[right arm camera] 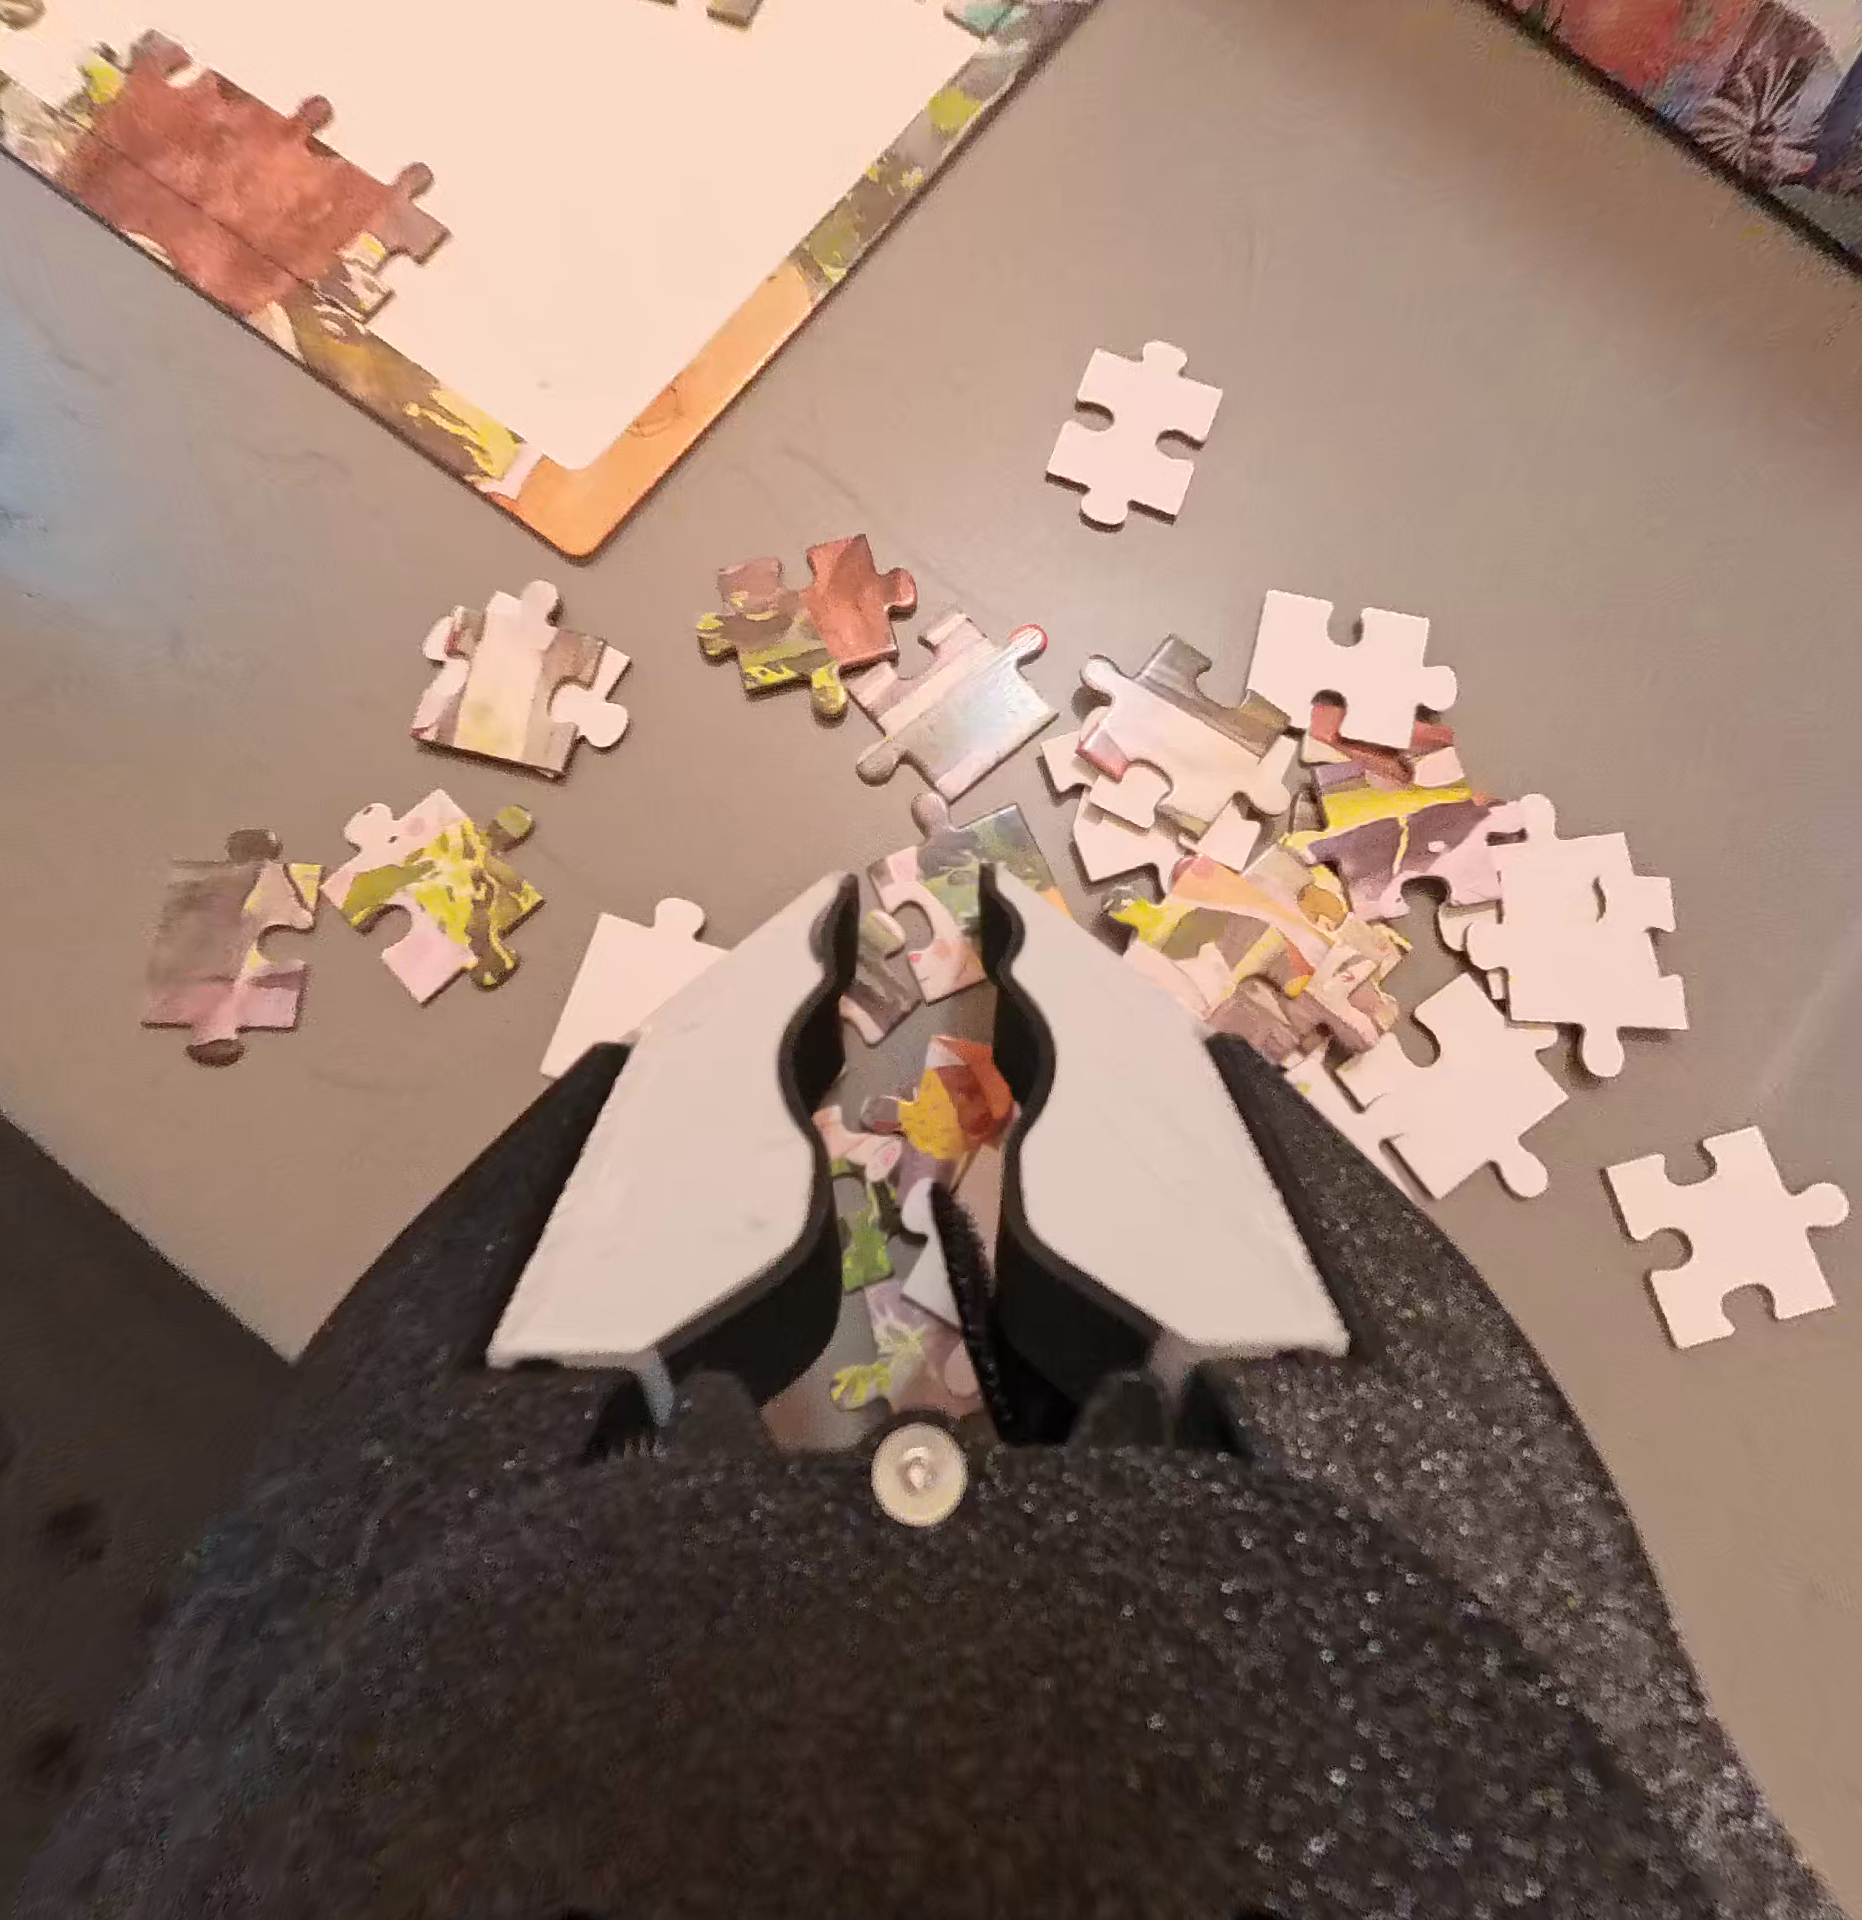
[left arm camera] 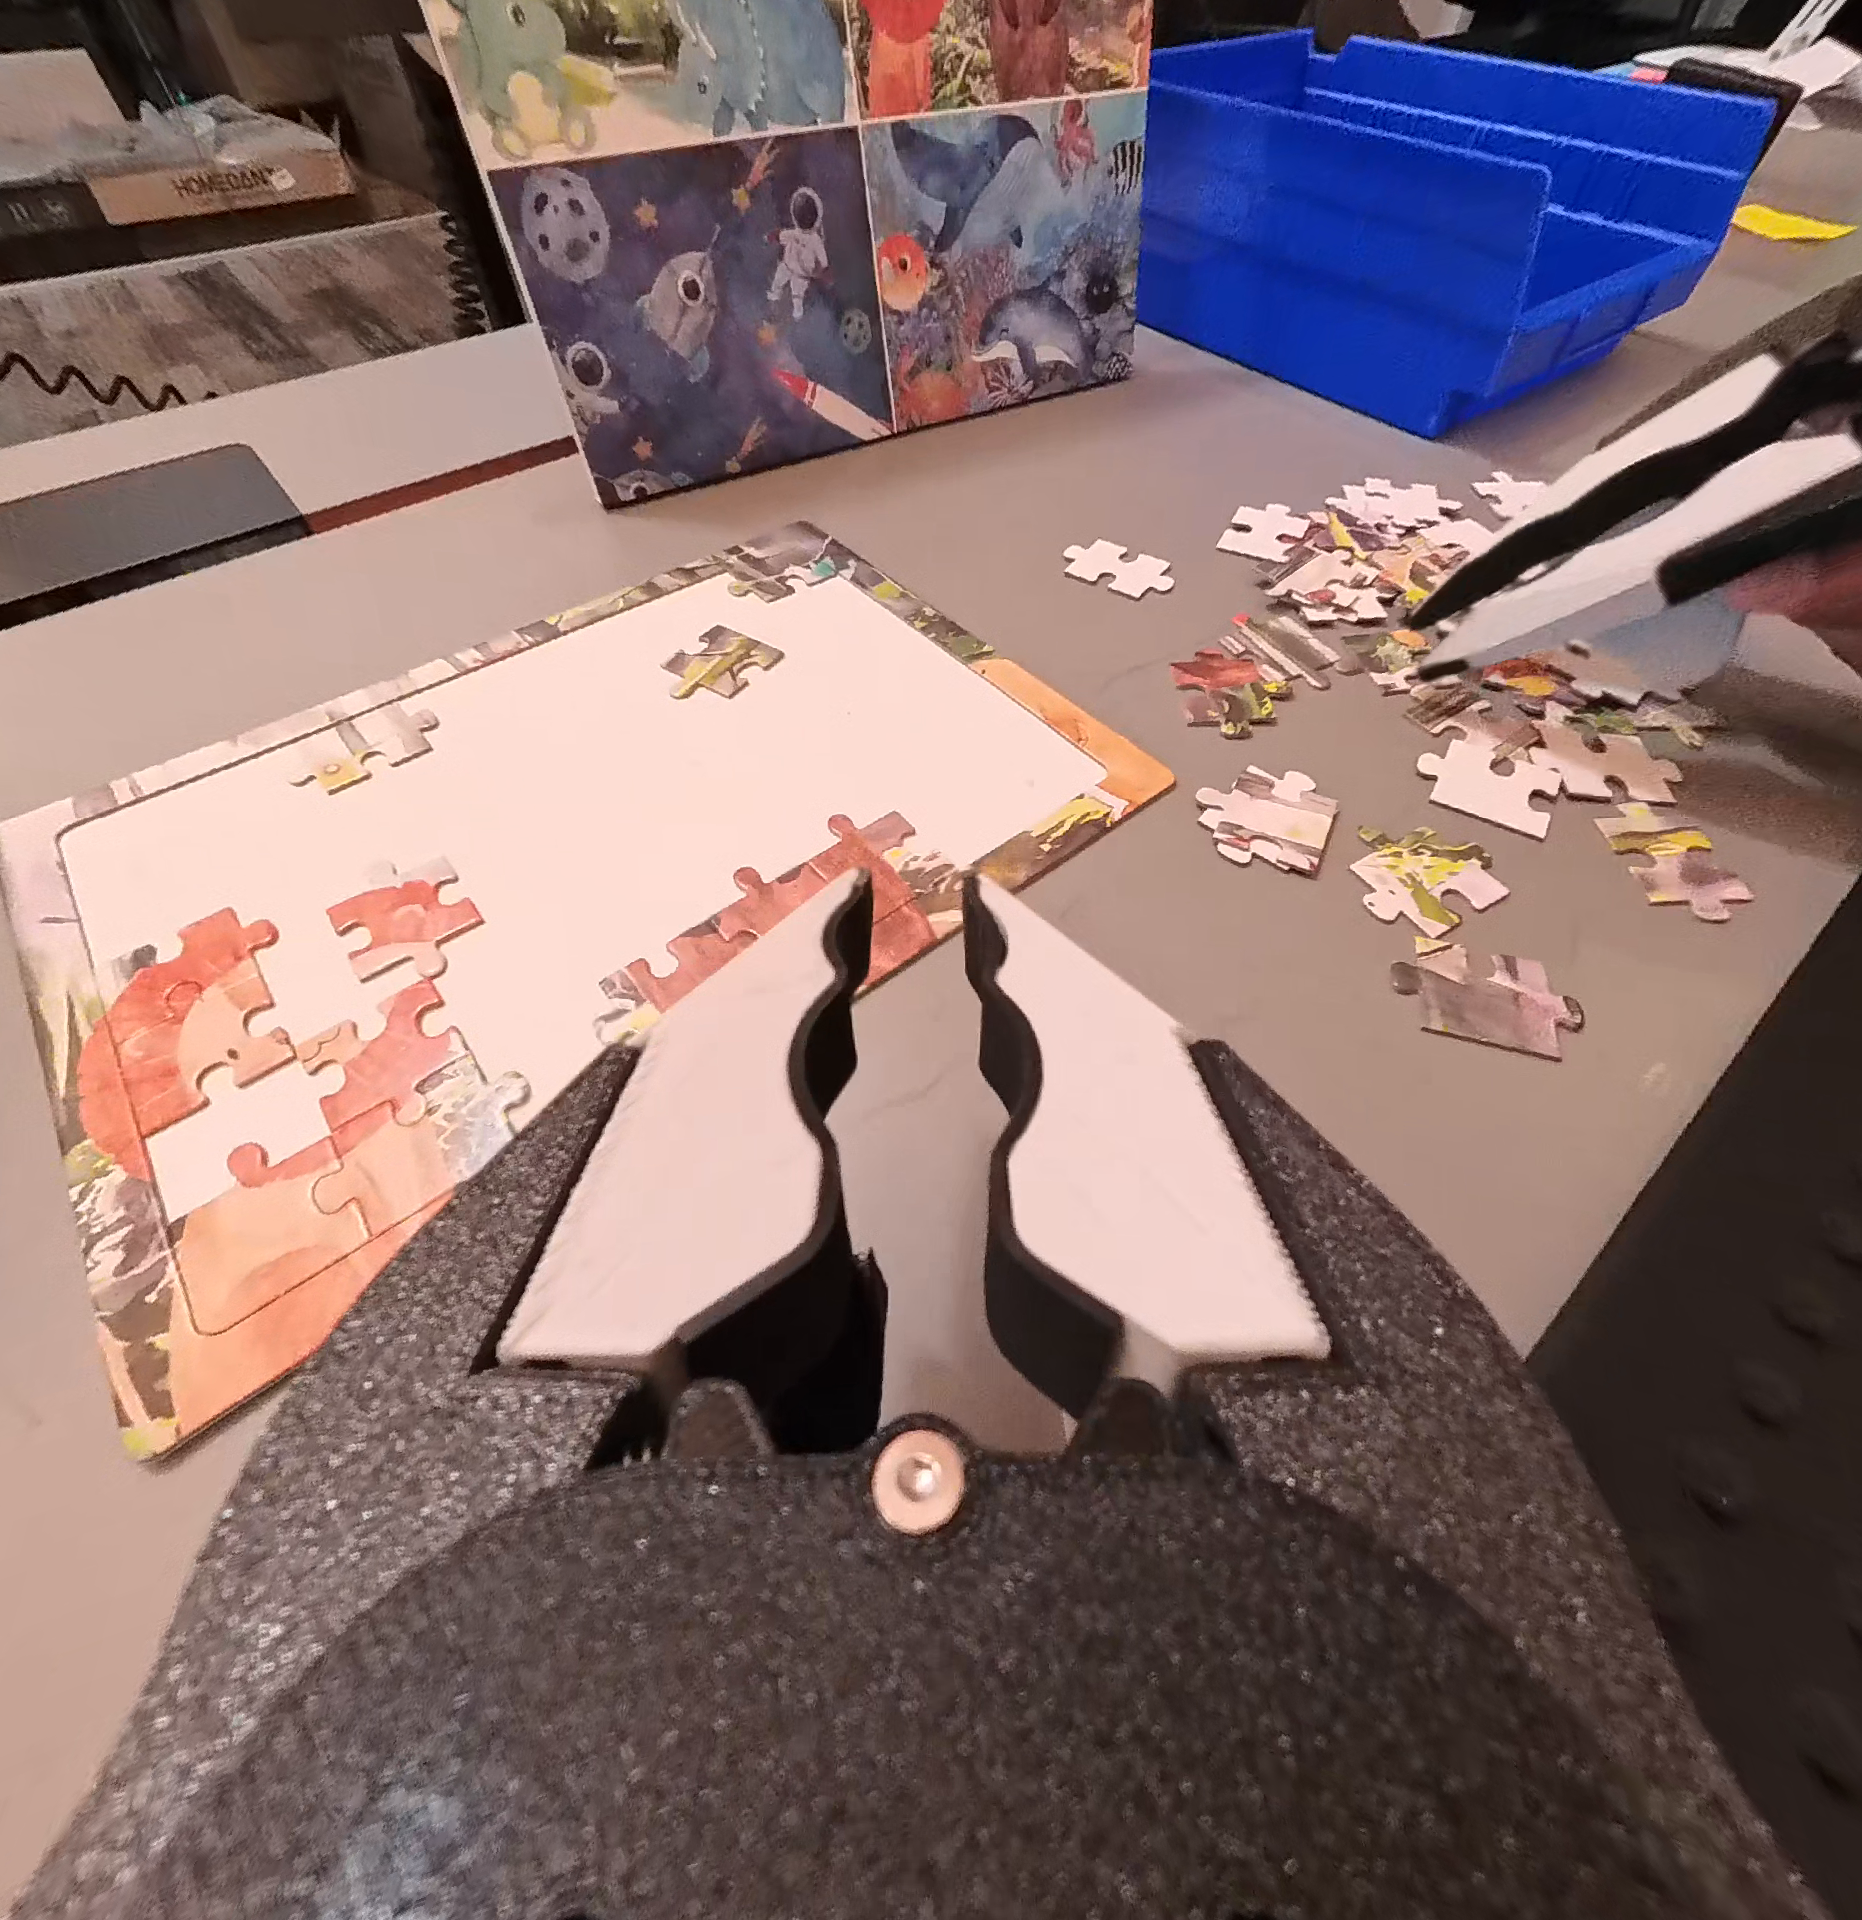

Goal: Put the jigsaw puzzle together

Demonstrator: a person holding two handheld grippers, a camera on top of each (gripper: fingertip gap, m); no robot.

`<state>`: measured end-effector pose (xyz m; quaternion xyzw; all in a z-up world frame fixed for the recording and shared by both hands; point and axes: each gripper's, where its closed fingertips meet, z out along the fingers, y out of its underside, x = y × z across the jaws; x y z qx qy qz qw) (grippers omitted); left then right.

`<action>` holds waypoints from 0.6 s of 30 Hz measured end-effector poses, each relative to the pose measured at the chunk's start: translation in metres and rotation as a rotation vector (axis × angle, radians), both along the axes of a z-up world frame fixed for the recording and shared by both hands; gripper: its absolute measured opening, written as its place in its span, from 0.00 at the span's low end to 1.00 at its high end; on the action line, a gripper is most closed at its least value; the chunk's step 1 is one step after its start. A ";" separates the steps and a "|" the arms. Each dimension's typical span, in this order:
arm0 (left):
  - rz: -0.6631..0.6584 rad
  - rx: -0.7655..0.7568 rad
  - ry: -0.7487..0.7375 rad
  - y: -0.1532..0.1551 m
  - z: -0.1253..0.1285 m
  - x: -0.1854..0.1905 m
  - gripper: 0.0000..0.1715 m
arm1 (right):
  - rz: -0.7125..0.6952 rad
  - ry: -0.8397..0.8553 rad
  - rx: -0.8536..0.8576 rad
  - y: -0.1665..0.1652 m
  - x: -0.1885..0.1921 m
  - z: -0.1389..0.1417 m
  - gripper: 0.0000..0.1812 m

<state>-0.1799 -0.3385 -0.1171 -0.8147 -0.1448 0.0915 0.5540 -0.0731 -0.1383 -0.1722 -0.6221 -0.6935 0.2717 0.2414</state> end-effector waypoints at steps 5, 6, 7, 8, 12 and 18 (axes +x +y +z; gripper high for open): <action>-0.005 0.007 -0.007 0.000 0.000 0.002 0.10 | -0.051 -0.007 -0.066 0.011 -0.005 -0.005 0.18; -0.006 0.008 -0.016 0.000 0.000 0.002 0.10 | -0.048 -0.002 -0.047 0.010 -0.008 -0.005 0.18; -0.006 0.005 -0.025 0.000 -0.001 0.001 0.10 | -0.036 -0.002 -0.040 0.007 -0.012 -0.006 0.18; -0.004 0.000 -0.031 0.000 -0.002 0.001 0.10 | -0.022 -0.003 -0.041 0.004 -0.016 -0.006 0.18; -0.005 -0.015 -0.024 0.000 -0.005 0.001 0.10 | 0.002 -0.020 -0.018 0.000 -0.027 -0.011 0.18; -0.003 -0.016 -0.024 0.000 -0.005 0.001 0.10 | -0.047 0.006 -0.084 0.015 -0.025 -0.010 0.12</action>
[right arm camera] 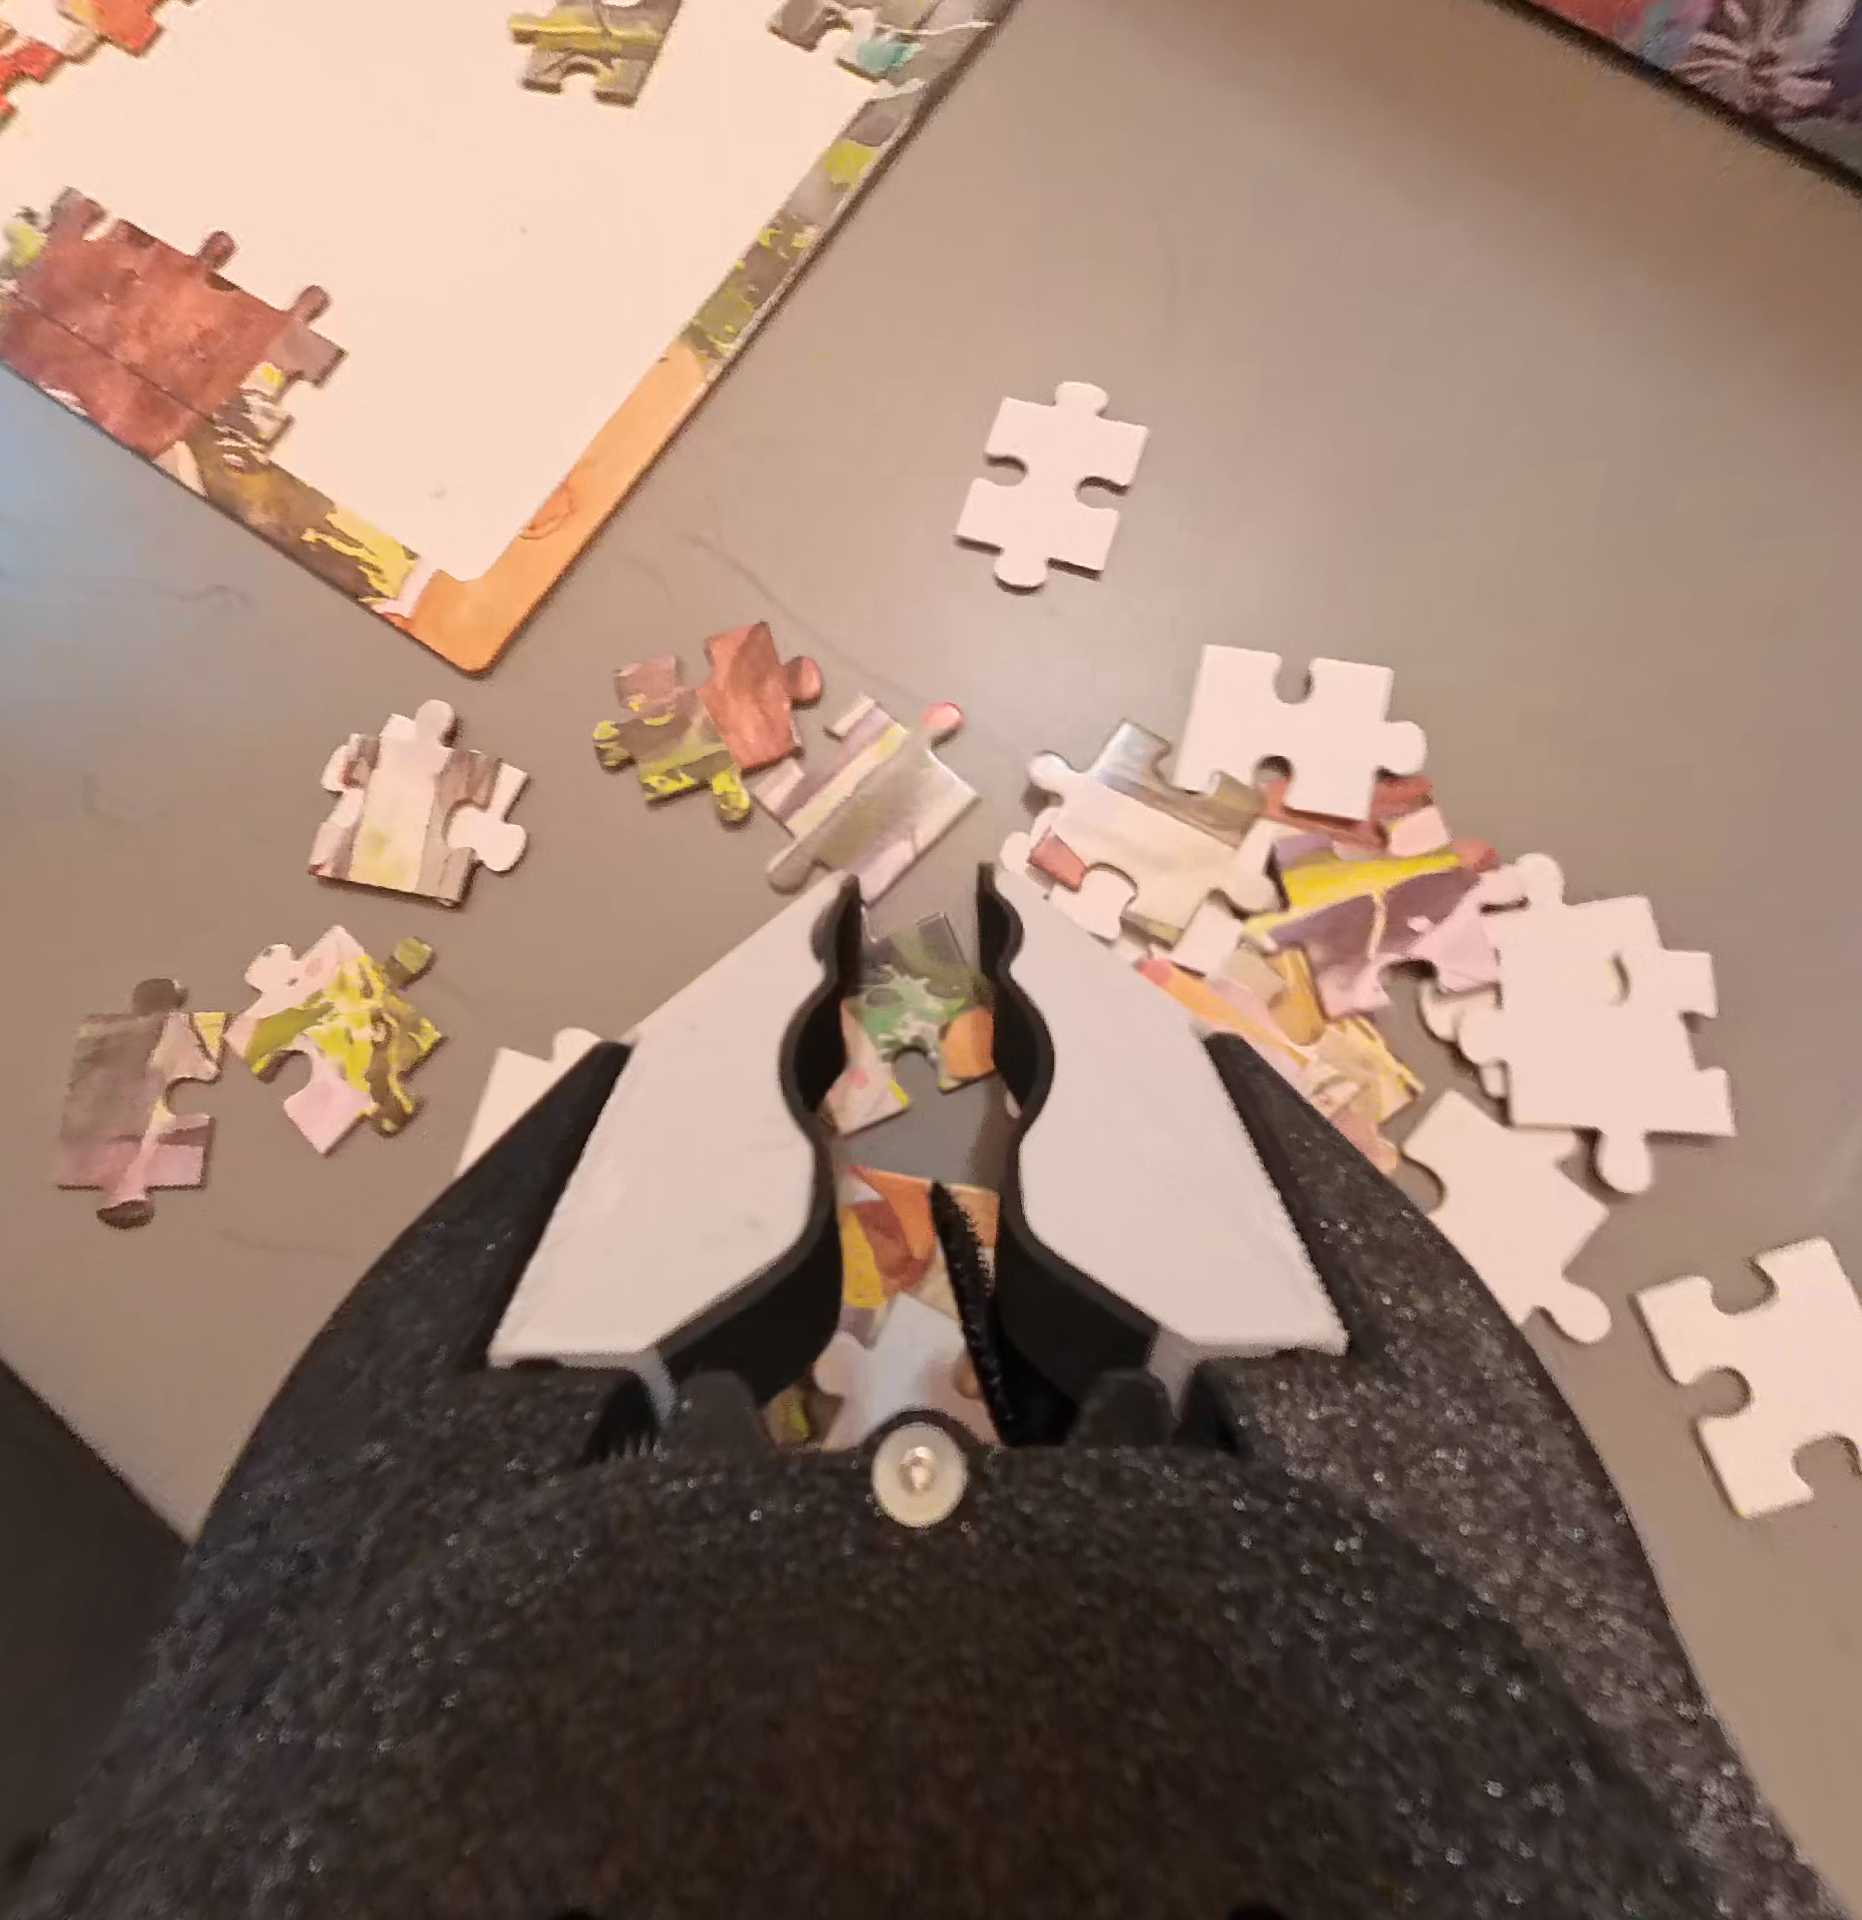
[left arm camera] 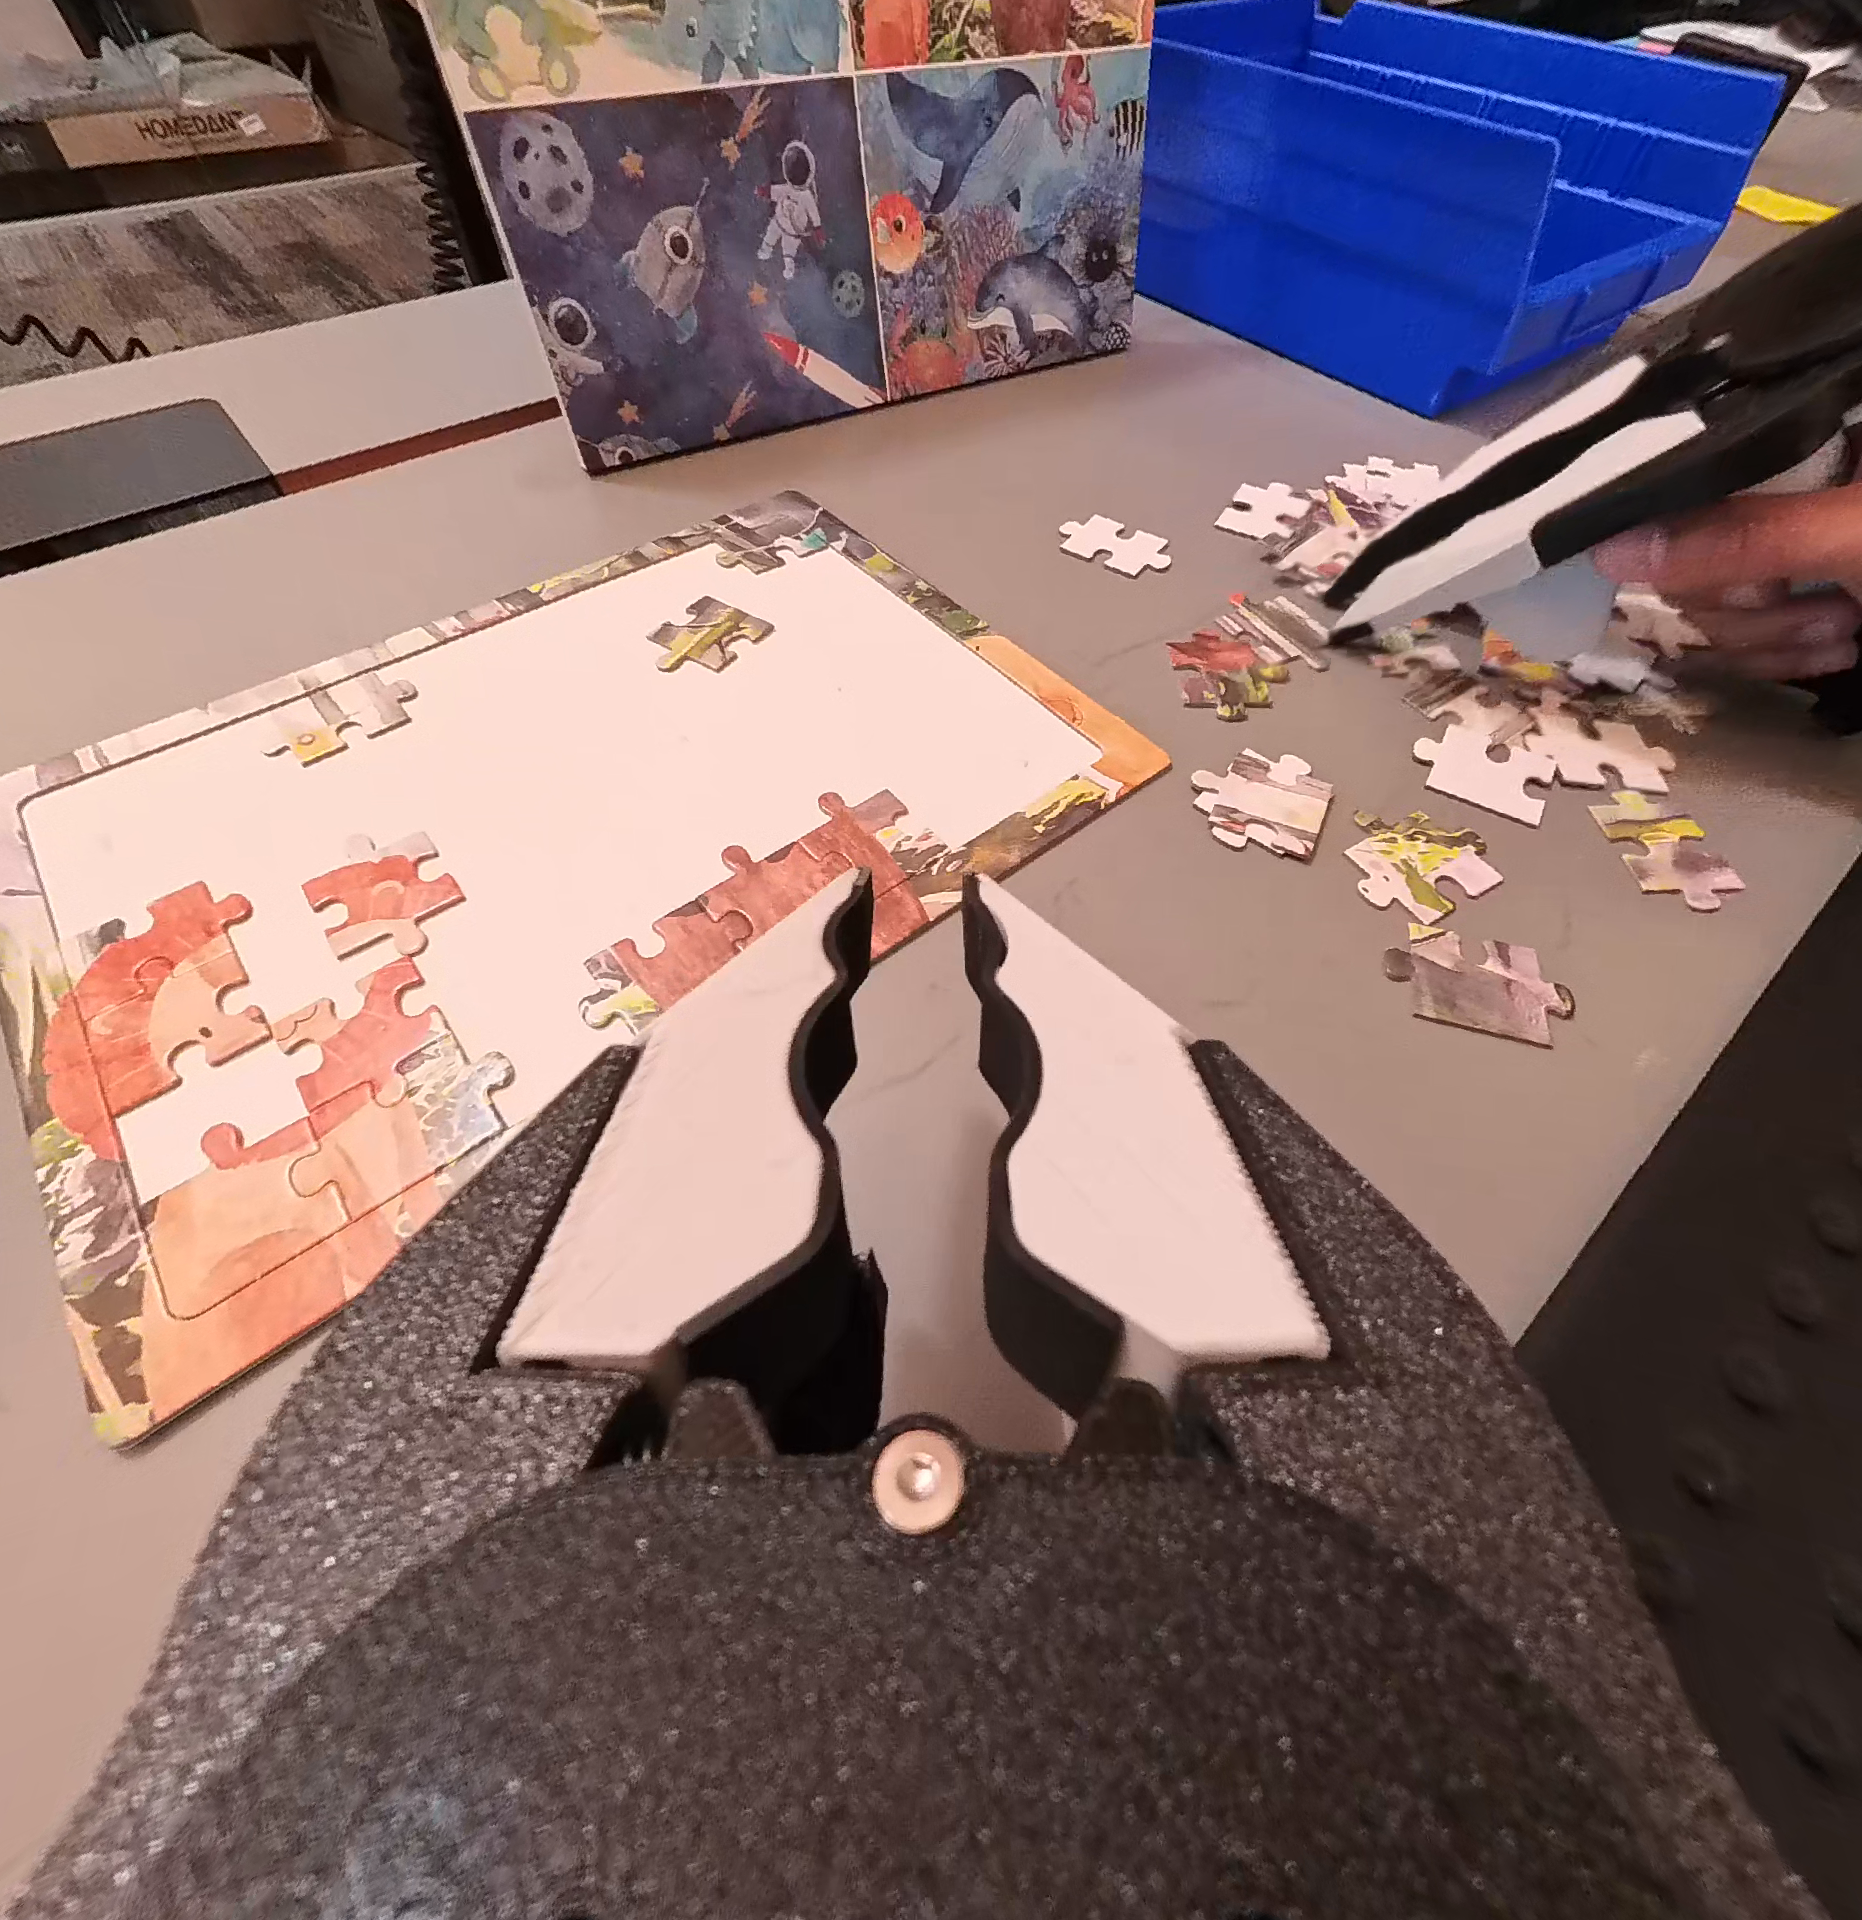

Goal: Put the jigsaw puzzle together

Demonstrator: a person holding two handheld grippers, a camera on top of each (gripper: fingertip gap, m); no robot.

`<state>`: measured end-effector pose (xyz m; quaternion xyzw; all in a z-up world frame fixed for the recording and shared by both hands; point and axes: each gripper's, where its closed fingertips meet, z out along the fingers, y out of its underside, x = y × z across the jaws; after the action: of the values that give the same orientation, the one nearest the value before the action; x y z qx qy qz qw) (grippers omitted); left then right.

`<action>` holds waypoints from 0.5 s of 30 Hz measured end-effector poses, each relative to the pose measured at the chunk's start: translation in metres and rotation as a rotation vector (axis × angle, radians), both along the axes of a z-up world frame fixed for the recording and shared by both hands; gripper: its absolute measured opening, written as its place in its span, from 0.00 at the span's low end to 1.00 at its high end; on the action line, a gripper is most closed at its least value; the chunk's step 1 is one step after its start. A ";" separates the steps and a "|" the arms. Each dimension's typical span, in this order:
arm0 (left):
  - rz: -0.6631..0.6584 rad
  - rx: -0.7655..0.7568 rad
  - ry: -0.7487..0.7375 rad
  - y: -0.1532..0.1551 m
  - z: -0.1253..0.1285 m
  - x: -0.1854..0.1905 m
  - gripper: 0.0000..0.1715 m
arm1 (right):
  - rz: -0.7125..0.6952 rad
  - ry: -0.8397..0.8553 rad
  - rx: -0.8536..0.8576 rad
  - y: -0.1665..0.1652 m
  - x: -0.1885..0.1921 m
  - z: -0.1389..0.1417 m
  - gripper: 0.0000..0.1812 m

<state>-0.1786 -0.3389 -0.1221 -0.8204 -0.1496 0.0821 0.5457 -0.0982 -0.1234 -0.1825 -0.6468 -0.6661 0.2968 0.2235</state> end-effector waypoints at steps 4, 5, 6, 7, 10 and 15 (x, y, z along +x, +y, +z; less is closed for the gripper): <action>-0.002 -0.001 -0.008 0.000 -0.001 0.000 0.10 | -0.008 0.025 -0.055 0.000 0.004 0.003 0.16; -0.002 -0.002 -0.007 0.000 -0.001 0.000 0.10 | 0.005 0.034 -0.069 -0.004 0.003 0.004 0.16; -0.003 -0.004 -0.006 0.000 -0.001 0.001 0.10 | 0.016 0.038 -0.072 -0.008 0.001 0.005 0.17; -0.004 -0.008 -0.006 0.000 -0.002 0.001 0.10 | 0.019 0.041 -0.058 -0.011 -0.001 0.006 0.17; -0.003 -0.014 -0.003 0.001 -0.003 0.001 0.10 | 0.020 0.008 0.032 -0.011 -0.007 0.000 0.20; -0.004 -0.023 0.003 0.001 -0.004 0.001 0.10 | 0.003 0.030 -0.025 -0.013 -0.009 0.001 0.22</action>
<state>-0.1775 -0.3379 -0.1262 -0.8267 -0.1462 0.0837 0.5368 -0.1076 -0.1359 -0.1817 -0.6439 -0.6599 0.3151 0.2251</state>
